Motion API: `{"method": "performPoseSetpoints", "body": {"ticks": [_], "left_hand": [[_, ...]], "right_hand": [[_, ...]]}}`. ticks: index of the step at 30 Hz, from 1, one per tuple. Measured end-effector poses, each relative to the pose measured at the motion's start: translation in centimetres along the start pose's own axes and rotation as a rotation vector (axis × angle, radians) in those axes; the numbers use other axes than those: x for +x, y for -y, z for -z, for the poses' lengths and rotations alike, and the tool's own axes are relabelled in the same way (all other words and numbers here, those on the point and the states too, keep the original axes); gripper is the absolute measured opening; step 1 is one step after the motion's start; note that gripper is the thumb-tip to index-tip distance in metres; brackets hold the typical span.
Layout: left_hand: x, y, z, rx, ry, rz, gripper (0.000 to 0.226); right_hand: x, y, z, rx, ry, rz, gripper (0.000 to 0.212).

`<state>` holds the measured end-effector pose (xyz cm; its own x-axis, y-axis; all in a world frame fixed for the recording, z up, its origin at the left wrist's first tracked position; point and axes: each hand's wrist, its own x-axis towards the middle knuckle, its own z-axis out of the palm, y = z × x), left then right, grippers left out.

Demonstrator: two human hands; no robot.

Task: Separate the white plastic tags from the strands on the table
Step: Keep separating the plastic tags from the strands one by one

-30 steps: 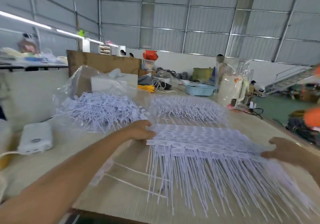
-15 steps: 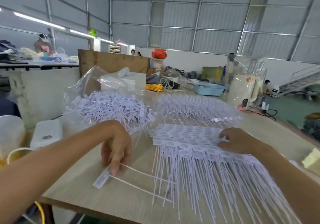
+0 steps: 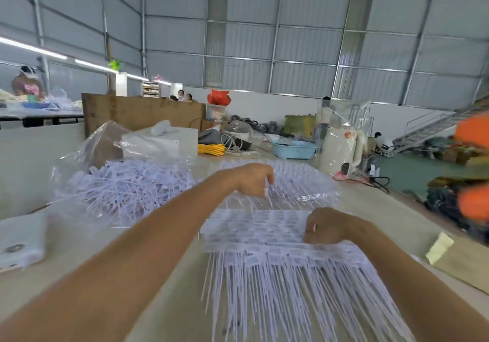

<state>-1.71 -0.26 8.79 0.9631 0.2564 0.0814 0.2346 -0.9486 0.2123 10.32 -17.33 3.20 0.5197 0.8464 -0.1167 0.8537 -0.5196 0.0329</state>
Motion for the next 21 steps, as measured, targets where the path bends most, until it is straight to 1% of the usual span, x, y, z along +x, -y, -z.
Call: {"method": "performPoseSetpoints", "body": {"ticks": [2, 4, 6, 7, 9, 10, 11, 12, 13, 14, 15, 16, 18, 19, 20, 21], "left_hand": [[2.2, -0.6, -2.6, 0.082, -0.053, -0.020, 0.037], [3.5, -0.7, -4.7, 0.150, -0.068, -0.030, 0.037], [4.3, -0.5, -6.1, 0.142, -0.079, -0.047, 0.034], [4.5, -0.3, -6.7, 0.125, -0.083, -0.058, 0.032], [5.0, -0.1, -7.6, 0.058, -0.105, -0.091, 0.035], [5.2, -0.2, -8.0, 0.003, -0.130, -0.103, 0.039], [5.3, -0.4, -8.4, -0.071, -0.164, -0.110, 0.045], [5.3, -0.7, -8.8, -0.155, -0.209, -0.122, 0.050], [5.4, -1.1, -9.1, -0.236, -0.265, -0.136, 0.055], [5.4, -1.3, -9.5, -0.302, -0.328, -0.148, 0.060], [5.3, -1.3, -9.9, -0.373, -0.389, -0.147, 0.067], [5.3, -1.0, -10.3, -0.452, -0.447, -0.133, 0.072], [5.0, 0.1, -10.9, -0.543, -0.546, -0.082, 0.076], [4.9, 0.8, -11.1, -0.539, -0.569, -0.059, 0.076], [4.7, 1.4, -11.2, -0.518, -0.571, -0.046, 0.075], [4.6, 1.9, -11.3, -0.494, -0.560, -0.048, 0.074]], "right_hand": [[-0.3, -0.4, -0.1, 0.001, 0.002, 0.032, 0.036], [-1.0, -1.0, -0.6, 0.011, -0.030, 0.073, 0.036], [-1.8, -1.7, -1.1, 0.025, -0.023, 0.113, 0.039], [-2.2, -2.0, -1.0, 0.030, 0.019, 0.134, 0.039], [-2.7, -2.7, 0.6, 0.078, 0.195, 0.127, 0.040], [-2.5, -2.9, 1.8, 0.145, 0.282, 0.096, 0.041], [-2.1, -2.8, 3.0, 0.249, 0.321, 0.062, 0.039], [-1.4, -2.6, 3.9, 0.365, 0.288, 0.035, 0.034], [-0.3, -2.2, 4.5, 0.466, 0.188, 0.020, 0.030], [0.8, -1.7, 4.6, 0.558, 0.064, 0.018, 0.032], [2.1, -1.3, 4.3, 0.663, -0.032, 0.024, 0.038], [3.3, -1.0, 3.6, 0.789, -0.067, 0.031, 0.045], [5.3, -0.4, 1.6, 0.983, 0.010, 0.068, 0.057], [6.0, -0.2, 0.4, 1.018, 0.052, 0.108, 0.057], [6.5, 0.0, -0.8, 1.054, 0.052, 0.142, 0.051], [7.0, 0.0, -1.8, 1.111, 0.011, 0.168, 0.042]]}}
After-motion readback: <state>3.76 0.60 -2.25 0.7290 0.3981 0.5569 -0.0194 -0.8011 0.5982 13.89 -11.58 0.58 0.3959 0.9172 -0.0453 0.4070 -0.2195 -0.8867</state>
